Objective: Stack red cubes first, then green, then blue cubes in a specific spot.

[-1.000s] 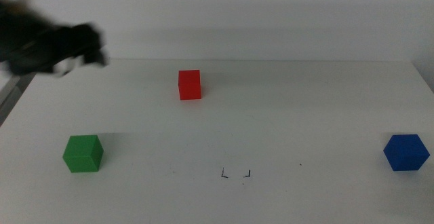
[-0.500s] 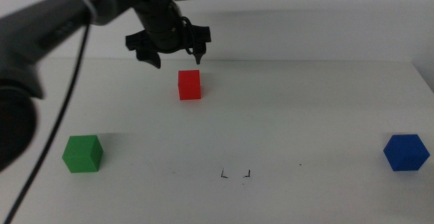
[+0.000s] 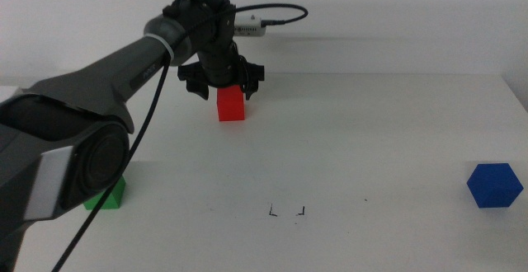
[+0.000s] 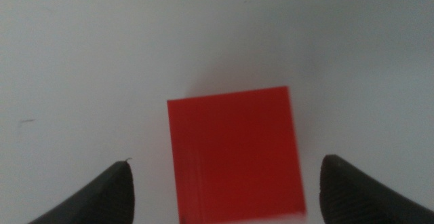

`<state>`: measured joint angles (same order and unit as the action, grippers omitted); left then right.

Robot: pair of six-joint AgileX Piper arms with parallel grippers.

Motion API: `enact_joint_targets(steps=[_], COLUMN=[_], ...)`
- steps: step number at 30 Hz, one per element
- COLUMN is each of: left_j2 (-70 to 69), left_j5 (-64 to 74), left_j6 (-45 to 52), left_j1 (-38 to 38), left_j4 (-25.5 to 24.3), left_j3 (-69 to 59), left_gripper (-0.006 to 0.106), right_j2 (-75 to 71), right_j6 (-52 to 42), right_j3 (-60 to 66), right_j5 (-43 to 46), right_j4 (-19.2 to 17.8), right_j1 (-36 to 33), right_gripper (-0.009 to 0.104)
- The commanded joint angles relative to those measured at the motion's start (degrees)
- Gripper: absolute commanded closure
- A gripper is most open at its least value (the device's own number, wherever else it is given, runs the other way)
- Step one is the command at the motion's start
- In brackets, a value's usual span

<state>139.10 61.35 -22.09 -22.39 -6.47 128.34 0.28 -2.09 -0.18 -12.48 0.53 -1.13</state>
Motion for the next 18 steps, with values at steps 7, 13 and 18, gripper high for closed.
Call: enact_joint_targets(steps=[7,13,18], left_j2=[3.47,3.26,-2.17], left_j5=[-5.72,-6.33,3.84], left_j6=[-2.36,1.65,1.23], left_j1=[0.3,2.17,0.47], left_j4=[0.29,8.04,8.89], left_j3=[0.53,0.53,-1.06], left_gripper=[0.016,0.062,0.093], right_j2=[-0.28,-0.28,-0.28], right_j6=[-0.25,-0.25,-0.25], right_j3=[0.18,0.18,0.18], right_j5=[0.45,0.45,0.45], right_j4=[-0.53,-0.53,-0.53], right_j1=[0.53,0.53,0.53], right_gripper=[0.002,0.002,0.002])
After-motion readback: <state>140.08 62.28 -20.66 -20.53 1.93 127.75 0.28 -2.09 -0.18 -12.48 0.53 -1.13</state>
